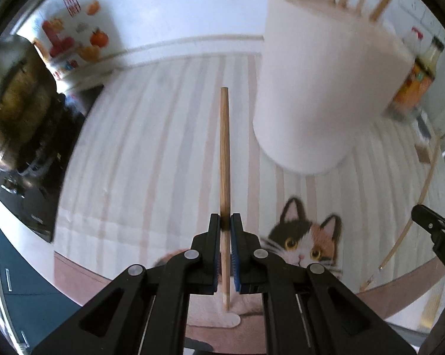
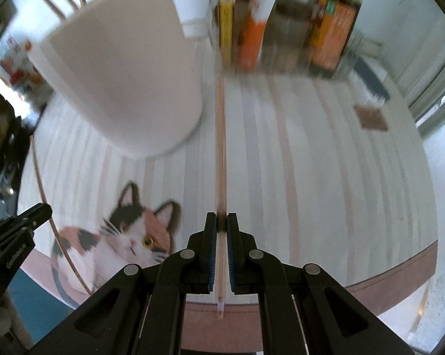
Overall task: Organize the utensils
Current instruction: 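Lift both chopsticks upright and lower them into the cream holder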
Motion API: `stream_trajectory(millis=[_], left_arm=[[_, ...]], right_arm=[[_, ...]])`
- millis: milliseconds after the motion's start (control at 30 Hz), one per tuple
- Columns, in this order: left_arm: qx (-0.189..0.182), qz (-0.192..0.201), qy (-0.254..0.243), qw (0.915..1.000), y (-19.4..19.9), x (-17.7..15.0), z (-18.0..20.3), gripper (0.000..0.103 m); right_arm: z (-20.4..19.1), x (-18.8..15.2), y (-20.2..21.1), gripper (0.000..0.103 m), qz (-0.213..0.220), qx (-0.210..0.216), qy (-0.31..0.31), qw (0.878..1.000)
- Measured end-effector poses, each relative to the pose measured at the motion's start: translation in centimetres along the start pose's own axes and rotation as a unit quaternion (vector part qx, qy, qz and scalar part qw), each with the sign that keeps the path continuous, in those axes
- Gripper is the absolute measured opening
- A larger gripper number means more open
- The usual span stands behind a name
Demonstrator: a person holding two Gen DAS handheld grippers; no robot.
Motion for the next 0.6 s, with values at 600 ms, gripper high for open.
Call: stream_trajectory(millis=[600], left_arm=[[-0.033,0.188,0.092,0.9774,16.0,6.6,-5.9,0.004]], right_arm=[[-0.3,6.7,11.5,0.006,0.138,0.085,-0.06,0.985]])
Point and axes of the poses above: each gripper's, at about its wrist camera, not at the fingertips, and y roughly against the way its jaws point, z to its right, x to its top, the point moved 1 cm from there along -y, roughly the way its jaws point, and after that the axes turned 11 degrees about -y, right-handed, at the moved point
